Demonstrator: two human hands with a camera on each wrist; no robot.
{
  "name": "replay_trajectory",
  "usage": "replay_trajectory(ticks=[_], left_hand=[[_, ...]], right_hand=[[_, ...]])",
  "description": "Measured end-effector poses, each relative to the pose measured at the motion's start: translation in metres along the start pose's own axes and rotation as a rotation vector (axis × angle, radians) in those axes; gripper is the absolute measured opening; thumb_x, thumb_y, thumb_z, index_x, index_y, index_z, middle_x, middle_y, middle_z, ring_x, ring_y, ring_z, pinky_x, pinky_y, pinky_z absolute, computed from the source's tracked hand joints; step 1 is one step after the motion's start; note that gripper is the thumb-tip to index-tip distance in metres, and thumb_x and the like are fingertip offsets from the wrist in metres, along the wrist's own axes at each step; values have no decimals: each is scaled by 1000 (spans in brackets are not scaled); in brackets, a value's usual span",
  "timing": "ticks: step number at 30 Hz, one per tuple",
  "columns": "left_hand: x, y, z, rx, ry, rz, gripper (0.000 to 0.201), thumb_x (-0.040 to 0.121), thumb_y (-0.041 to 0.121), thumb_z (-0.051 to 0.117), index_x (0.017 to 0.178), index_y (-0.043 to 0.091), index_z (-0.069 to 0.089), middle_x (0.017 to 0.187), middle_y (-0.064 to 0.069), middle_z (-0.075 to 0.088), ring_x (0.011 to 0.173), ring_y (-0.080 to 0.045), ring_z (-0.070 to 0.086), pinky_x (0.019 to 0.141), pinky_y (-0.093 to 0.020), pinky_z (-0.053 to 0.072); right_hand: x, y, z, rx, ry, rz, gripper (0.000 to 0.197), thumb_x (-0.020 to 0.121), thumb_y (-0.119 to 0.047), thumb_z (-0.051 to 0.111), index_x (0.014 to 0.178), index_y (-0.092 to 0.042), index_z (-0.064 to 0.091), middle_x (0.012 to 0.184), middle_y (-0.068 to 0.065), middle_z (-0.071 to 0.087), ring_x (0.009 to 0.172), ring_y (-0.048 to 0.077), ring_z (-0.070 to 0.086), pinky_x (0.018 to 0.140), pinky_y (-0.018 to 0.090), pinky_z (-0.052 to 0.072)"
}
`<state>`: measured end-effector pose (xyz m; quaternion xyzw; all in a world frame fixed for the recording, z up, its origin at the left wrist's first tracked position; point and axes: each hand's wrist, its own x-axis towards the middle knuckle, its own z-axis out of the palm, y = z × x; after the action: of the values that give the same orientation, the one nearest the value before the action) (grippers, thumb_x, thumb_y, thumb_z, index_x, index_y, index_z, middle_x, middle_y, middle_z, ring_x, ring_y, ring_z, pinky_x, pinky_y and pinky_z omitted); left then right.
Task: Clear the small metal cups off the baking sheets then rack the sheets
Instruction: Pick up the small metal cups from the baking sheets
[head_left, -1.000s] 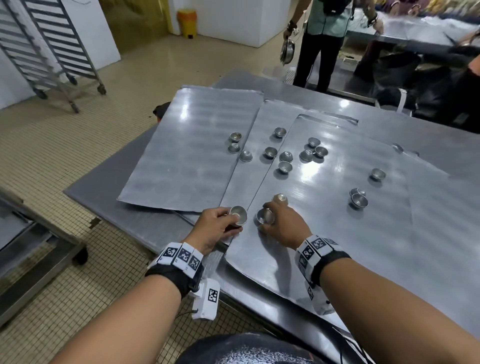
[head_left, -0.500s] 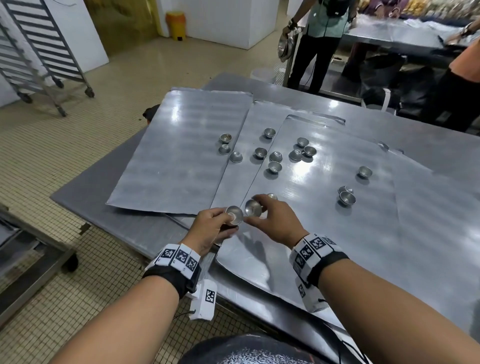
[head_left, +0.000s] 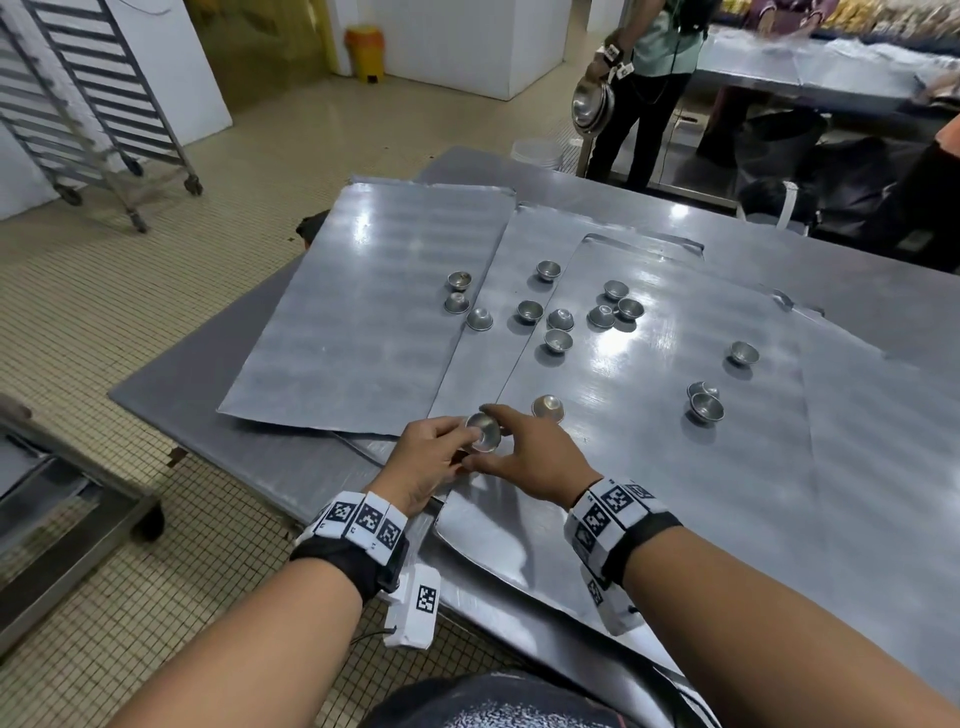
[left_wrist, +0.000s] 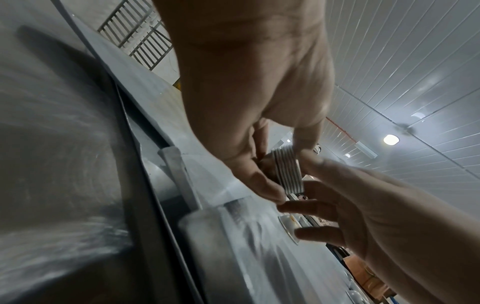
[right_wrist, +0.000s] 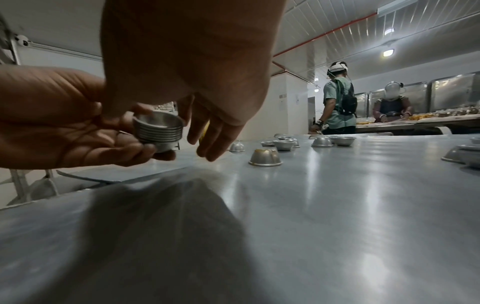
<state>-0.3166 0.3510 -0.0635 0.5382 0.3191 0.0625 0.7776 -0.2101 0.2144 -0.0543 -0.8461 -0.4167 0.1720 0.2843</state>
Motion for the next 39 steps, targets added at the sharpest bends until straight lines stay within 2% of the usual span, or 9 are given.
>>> replay_trajectory(ticks=[4, 8, 13, 16, 21, 27, 30, 34, 39], left_hand=[[7, 2, -3, 12, 49, -43, 21, 91, 8, 72, 110, 0, 72, 100, -27, 71, 80, -29, 73, 76, -36, 63], [15, 6, -3, -4, 70, -69, 27, 91, 9, 72, 116, -1, 69, 105, -32, 69, 81, -34, 75, 72, -34, 64], [20, 10, 1, -14, 64, -74, 25, 90, 9, 73, 113, 0, 70, 109, -31, 69, 85, -34, 75, 74, -35, 64], [22, 11, 1, -10, 59, -82, 24, 91, 10, 73, 113, 1, 71, 108, -29, 70, 85, -34, 75, 77, -37, 64], [22, 12, 2, 11, 55, -87, 21, 92, 9, 70, 111, 0, 70, 109, -33, 70, 84, -34, 75, 81, -39, 63], [19, 14, 5, 17, 42, -92, 17, 93, 8, 70, 109, 1, 70, 114, -35, 68, 84, -34, 74, 78, -37, 63], [17, 14, 5, 30, 39, -102, 19, 93, 9, 70, 111, 3, 70, 113, -33, 69, 84, -33, 75, 75, -35, 63], [14, 13, 4, 33, 26, -104, 21, 93, 9, 70, 113, 2, 70, 115, -33, 68, 86, -35, 74, 75, -35, 63], [12, 10, 4, 31, 15, -90, 25, 94, 8, 69, 117, -2, 68, 116, -36, 66, 85, -35, 74, 73, -34, 64]], right_hand=[[5, 11, -12, 21, 56, 53, 58, 85, -65, 61, 127, -25, 63, 121, -10, 67, 97, 8, 65, 88, 34, 54], [20, 33, -33, -76, 230, 212, 36, 93, -41, 58, 119, -19, 66, 117, 2, 67, 103, 22, 64, 86, 34, 50], [35, 53, -38, -182, 9, 334, 49, 95, -34, 55, 142, -20, 49, 142, 10, 45, 118, 31, 58, 97, 37, 44], [38, 61, -33, -221, -35, 326, 36, 92, -28, 59, 126, -19, 58, 129, 11, 52, 110, 31, 59, 91, 35, 45], [36, 64, -27, -166, 60, 320, 27, 92, -25, 59, 116, -14, 58, 112, 10, 64, 104, 30, 60, 78, 33, 42], [28, 68, -24, -125, 33, 300, 61, 89, -32, 64, 145, -22, 42, 132, 9, 48, 114, 32, 58, 94, 37, 46], [24, 67, -23, -106, 81, 298, 49, 84, -33, 70, 130, -24, 53, 124, 4, 47, 103, 30, 60, 84, 32, 44], [17, 66, -23, -79, 141, 276, 35, 80, -29, 73, 108, -24, 53, 108, -1, 49, 91, 27, 58, 75, 31, 40], [9, 66, -21, -98, 110, 264, 32, 79, -36, 73, 106, -26, 57, 105, -5, 49, 92, 21, 57, 73, 27, 38]])
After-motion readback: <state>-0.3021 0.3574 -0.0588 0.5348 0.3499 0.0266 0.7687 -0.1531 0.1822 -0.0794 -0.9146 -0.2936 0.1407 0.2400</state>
